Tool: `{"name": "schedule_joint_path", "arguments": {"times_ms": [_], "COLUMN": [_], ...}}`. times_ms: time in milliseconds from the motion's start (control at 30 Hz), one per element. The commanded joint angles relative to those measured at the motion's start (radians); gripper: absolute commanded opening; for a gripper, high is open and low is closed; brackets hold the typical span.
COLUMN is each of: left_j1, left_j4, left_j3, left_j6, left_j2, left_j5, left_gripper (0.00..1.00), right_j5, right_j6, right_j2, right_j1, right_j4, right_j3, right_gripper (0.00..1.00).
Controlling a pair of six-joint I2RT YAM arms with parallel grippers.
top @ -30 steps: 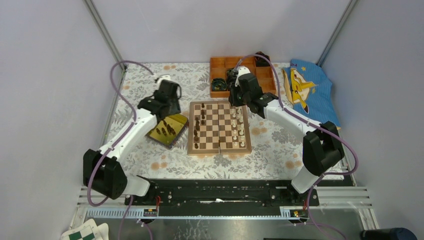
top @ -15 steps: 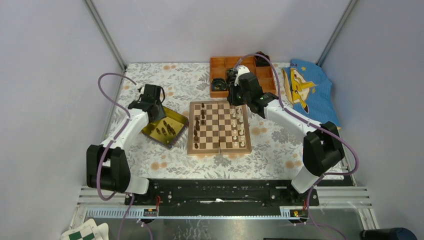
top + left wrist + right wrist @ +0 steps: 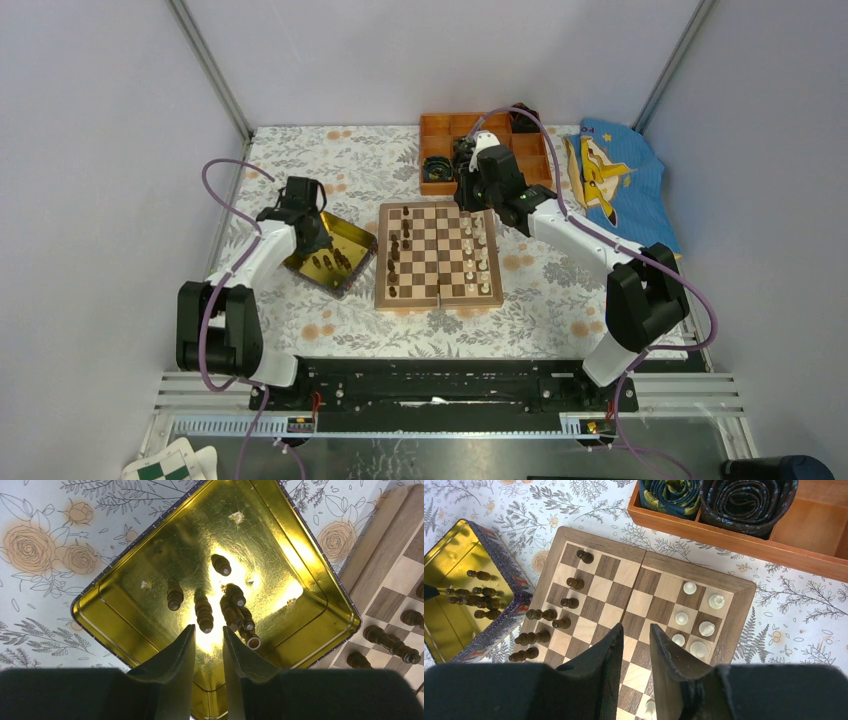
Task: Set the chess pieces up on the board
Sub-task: Pick up the chess piece from the storage box.
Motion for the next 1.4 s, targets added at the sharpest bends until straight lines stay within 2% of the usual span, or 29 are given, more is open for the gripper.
{"name": "schedule_joint_path", "arguments": {"times_ms": [0,1200,1367], "left_j1": [0.01,0.012,0.014], "left_j4": [0.056,0.083,0.085], "left_j3": [-0.025,-0.046,-0.046], "left_j6": [0.002,0.021,0.022], "left_j2": [0.017,0.079,0.082], "left_j5": [0.044,0.05,0.052], "left_gripper": [0.32,0.31,0.25], "right_j5": [-0.012,-0.012,-0.032], "right_j6": [0.009,0.012,0.013], "right_j2": [-0.032,-0.026,-0.025], "right_j1": [-0.007,-0.006,-0.006], "right_j4": [0.041,0.048,0.049], "right_j3": [-0.002,-0.012,-0.013], "right_gripper": [0.33,0.32,0.32]}}
